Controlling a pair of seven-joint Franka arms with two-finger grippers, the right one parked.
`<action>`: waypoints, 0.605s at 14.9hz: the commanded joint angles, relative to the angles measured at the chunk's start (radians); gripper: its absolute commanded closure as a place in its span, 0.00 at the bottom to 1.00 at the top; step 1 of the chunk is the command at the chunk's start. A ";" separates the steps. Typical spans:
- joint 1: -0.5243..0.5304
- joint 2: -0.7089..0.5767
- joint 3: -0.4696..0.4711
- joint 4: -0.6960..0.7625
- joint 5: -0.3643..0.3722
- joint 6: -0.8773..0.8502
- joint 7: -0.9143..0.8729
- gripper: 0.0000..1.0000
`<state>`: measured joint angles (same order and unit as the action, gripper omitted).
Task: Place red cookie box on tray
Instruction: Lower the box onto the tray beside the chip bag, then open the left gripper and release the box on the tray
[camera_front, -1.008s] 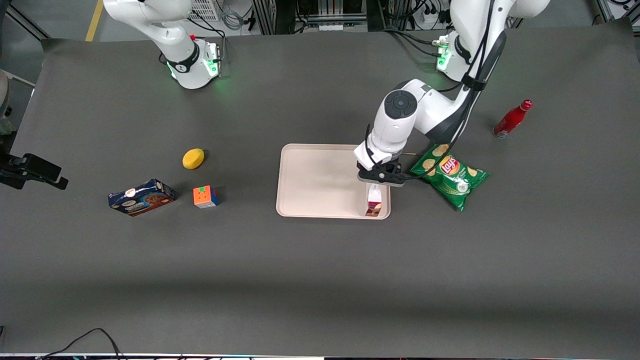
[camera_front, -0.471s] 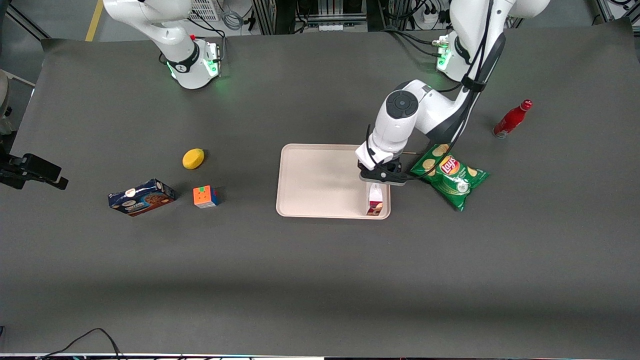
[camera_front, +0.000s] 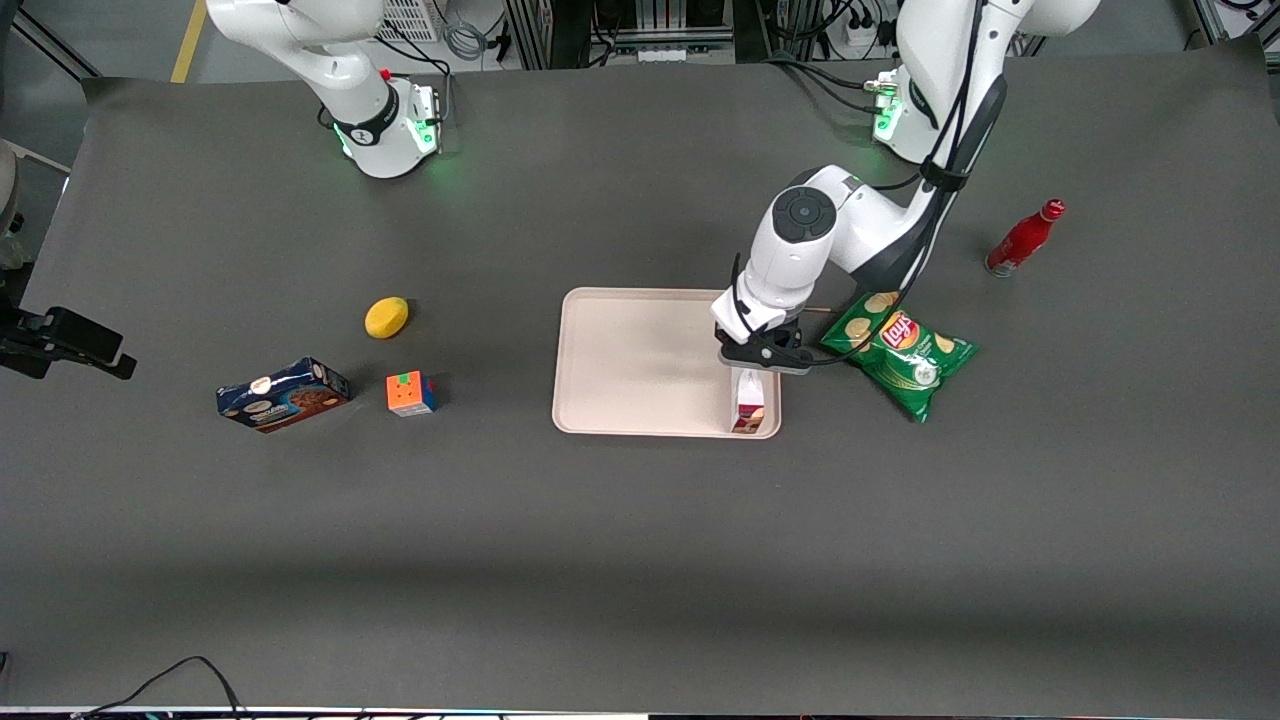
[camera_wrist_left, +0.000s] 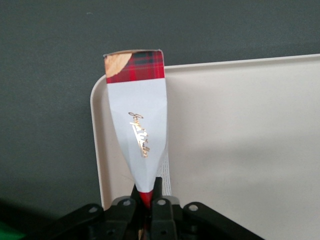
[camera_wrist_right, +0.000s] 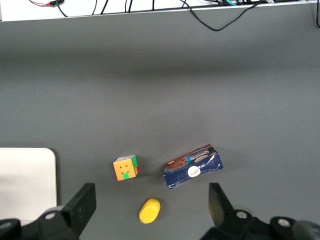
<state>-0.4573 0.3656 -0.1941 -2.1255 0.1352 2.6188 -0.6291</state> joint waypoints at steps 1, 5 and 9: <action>0.002 -0.011 0.004 -0.004 0.018 0.015 -0.029 0.01; 0.003 -0.042 0.030 0.073 0.018 -0.028 -0.018 0.00; 0.022 -0.051 0.080 0.302 -0.005 -0.294 0.059 0.00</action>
<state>-0.4513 0.3310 -0.1458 -1.9837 0.1350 2.5200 -0.6277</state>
